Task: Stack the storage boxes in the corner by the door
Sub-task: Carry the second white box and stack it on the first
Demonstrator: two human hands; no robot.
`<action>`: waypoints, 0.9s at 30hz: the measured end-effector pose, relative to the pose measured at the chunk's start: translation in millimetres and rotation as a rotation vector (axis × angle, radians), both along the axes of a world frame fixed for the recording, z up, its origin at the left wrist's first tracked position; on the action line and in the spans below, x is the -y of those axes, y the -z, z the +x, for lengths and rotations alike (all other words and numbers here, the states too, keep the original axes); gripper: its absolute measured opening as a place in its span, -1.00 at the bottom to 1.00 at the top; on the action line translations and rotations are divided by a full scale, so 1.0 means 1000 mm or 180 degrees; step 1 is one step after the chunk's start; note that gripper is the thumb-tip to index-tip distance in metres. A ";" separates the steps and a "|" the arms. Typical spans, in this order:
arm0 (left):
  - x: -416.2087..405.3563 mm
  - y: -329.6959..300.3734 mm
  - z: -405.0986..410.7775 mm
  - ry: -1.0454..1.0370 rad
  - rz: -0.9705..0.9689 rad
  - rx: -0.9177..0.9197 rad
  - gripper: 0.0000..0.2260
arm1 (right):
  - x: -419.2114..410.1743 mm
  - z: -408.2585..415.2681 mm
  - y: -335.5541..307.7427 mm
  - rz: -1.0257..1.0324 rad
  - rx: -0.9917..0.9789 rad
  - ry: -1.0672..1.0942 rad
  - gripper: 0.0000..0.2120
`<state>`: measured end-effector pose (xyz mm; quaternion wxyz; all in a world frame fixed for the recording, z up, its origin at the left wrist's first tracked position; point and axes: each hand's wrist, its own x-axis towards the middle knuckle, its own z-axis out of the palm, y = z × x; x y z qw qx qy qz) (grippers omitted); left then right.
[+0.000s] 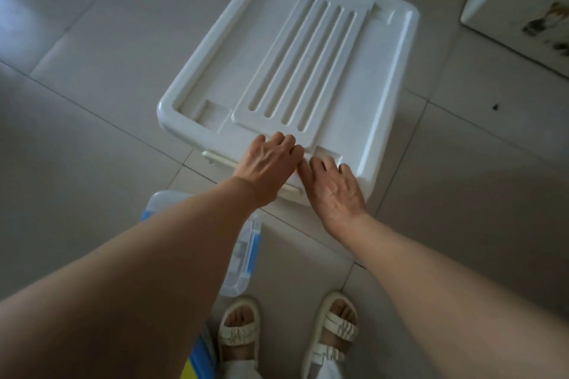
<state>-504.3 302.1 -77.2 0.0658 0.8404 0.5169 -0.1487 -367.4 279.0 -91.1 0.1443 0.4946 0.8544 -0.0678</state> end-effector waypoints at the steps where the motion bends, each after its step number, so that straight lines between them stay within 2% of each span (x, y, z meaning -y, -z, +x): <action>1: 0.000 0.001 0.013 -0.0031 -0.0042 0.0029 -0.57 | -0.002 0.015 0.002 -0.0010 0.0056 -0.0055 -0.26; 5: 0.006 0.011 0.066 -0.0238 -0.0217 0.0157 -0.53 | -0.007 0.070 0.013 0.0140 0.0377 -0.0181 -0.24; 8: 0.013 0.022 0.101 -0.0417 -0.0316 0.0274 -0.48 | -0.011 0.110 0.023 -0.0014 0.0334 -0.0309 -0.28; 11: 0.018 0.033 0.134 -0.0534 -0.0436 0.0333 -0.46 | -0.012 0.144 0.032 0.0310 0.0378 -0.0375 -0.28; 14: 0.022 0.041 0.159 -0.0638 -0.0541 0.0350 -0.44 | -0.010 0.173 0.049 0.0539 0.0112 -0.0410 -0.25; 17: 0.026 0.048 0.170 -0.0717 -0.0585 0.0373 -0.44 | -0.009 0.184 0.055 0.0546 -0.0016 -0.0497 -0.26; 22: 0.031 0.055 0.170 -0.0722 -0.0639 0.0277 -0.42 | 0.000 0.185 0.069 0.0452 -0.0124 -0.0396 -0.14; 27: 0.033 0.059 0.171 -0.0784 -0.0735 0.0229 -0.40 | 0.002 0.185 0.067 0.0361 -0.0086 -0.0364 -0.23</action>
